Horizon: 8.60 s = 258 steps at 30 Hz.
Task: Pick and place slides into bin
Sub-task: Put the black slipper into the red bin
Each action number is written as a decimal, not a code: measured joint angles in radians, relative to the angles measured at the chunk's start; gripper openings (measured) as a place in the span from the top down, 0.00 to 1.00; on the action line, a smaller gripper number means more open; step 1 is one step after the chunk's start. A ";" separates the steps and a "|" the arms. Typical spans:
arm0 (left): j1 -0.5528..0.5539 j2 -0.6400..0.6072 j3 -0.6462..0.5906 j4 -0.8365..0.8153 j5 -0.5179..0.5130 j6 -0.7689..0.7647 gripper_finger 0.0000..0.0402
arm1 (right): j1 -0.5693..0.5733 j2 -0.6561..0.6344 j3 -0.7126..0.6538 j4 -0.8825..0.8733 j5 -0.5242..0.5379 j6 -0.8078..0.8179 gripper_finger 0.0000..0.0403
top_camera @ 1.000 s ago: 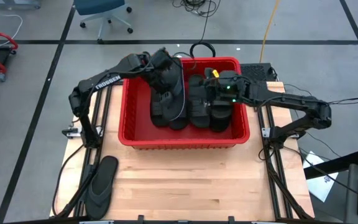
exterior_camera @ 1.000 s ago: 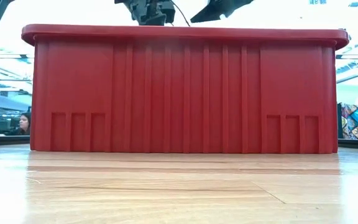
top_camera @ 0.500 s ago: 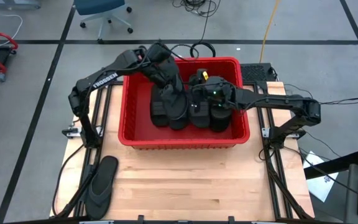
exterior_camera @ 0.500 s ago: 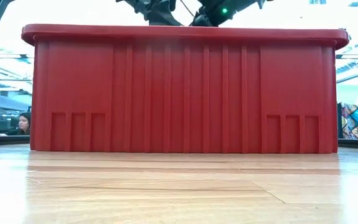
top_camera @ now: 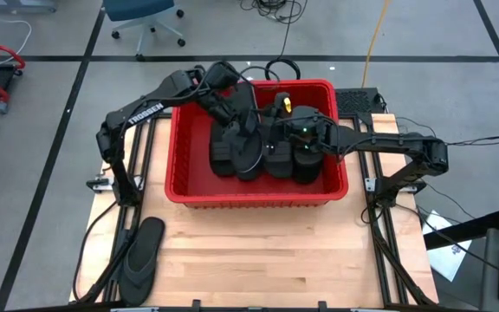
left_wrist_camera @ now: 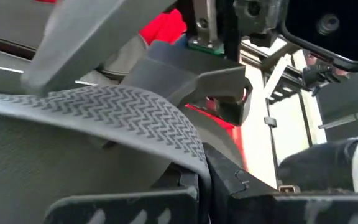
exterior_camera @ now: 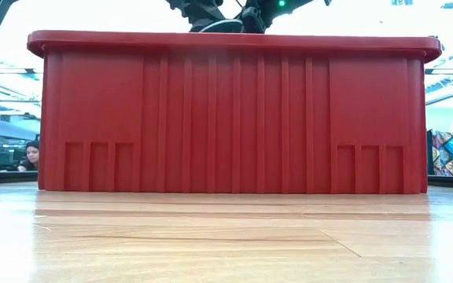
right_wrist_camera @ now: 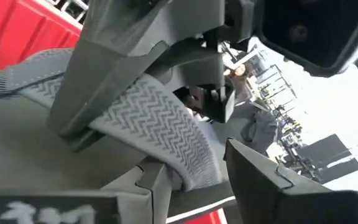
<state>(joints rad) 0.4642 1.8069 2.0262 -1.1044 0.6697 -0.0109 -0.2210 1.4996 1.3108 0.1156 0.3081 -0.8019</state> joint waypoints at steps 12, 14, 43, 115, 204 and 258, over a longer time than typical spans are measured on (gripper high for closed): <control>-0.015 0.000 0.000 -0.034 0.006 0.005 1.00 | 0.007 0.005 -0.001 -0.004 -0.077 0.037 0.82; -0.015 0.000 0.001 -0.034 0.003 0.005 1.00 | 0.008 0.005 -0.001 -0.007 -0.079 0.037 0.94; -0.020 -0.087 0.000 -0.158 -0.410 0.069 0.40 | -0.062 0.131 -0.103 -0.024 -0.151 0.196 1.00; -0.046 -0.087 0.000 -0.228 -0.406 0.141 0.39 | -0.086 0.027 -0.093 -0.490 -0.122 0.215 0.61; -0.011 -0.087 0.000 -0.344 -0.334 0.202 0.39 | -0.158 0.406 0.266 -0.696 -0.454 -0.038 0.97; -0.081 -0.512 -0.033 -0.381 -0.168 0.247 0.76 | -0.151 0.010 0.302 -0.297 -0.959 0.555 1.00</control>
<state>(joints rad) 0.3836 1.2945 1.9928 -1.4852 0.5020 0.2359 -0.3720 1.5092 1.6131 -0.1815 -0.6509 -0.2473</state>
